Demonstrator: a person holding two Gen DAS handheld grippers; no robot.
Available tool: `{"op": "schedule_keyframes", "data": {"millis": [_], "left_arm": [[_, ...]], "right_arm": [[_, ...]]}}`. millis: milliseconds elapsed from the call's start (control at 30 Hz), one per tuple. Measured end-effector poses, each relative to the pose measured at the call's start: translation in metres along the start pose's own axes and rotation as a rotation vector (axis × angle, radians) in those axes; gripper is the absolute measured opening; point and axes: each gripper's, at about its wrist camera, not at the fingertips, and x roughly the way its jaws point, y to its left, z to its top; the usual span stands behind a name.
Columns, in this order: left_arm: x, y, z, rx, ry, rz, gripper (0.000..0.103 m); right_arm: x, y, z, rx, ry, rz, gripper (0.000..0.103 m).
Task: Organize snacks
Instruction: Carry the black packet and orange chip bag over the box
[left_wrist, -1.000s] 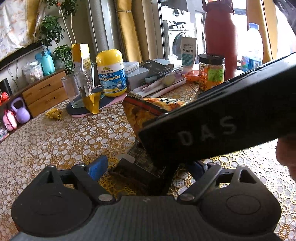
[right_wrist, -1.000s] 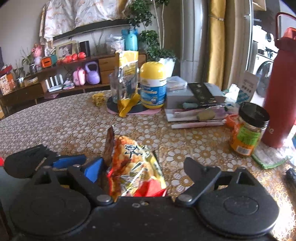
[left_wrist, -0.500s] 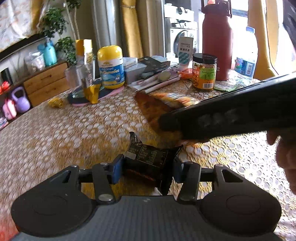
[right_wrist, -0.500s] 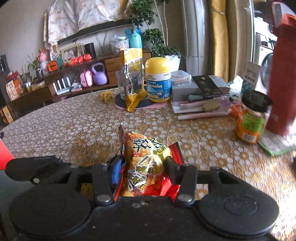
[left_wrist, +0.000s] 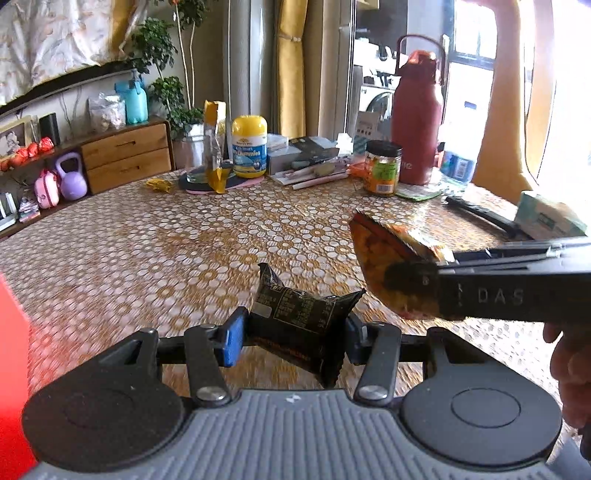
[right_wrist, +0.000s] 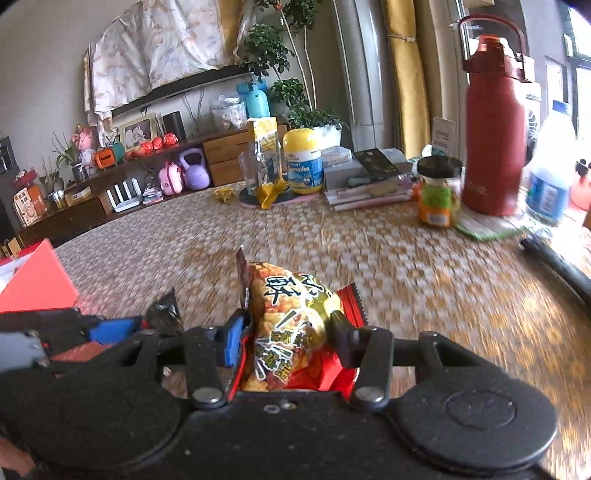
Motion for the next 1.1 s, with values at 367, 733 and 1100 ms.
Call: {"op": "schedule_keyframes", "data": {"millis": [367, 733, 1100], "left_arm": [[-0.081, -0.004, -0.026, -0.017, -0.082, 0.001, 0.051], [-0.147, 0.008, -0.044, -0.051, -0.161, 0.052, 0.051], [-0.183, 0.037, -0.06, -0.133, -0.201, 0.152, 0.051]], "right_arm": [[-0.061, 0.022, -0.037, 0.032, -0.031, 0.001, 0.047], [-0.093, 0.049, -0.049, -0.004, -0.065, 0.032, 0.047], [-0.108, 0.083, -0.051, -0.063, -0.086, 0.1, 0.047]]}}
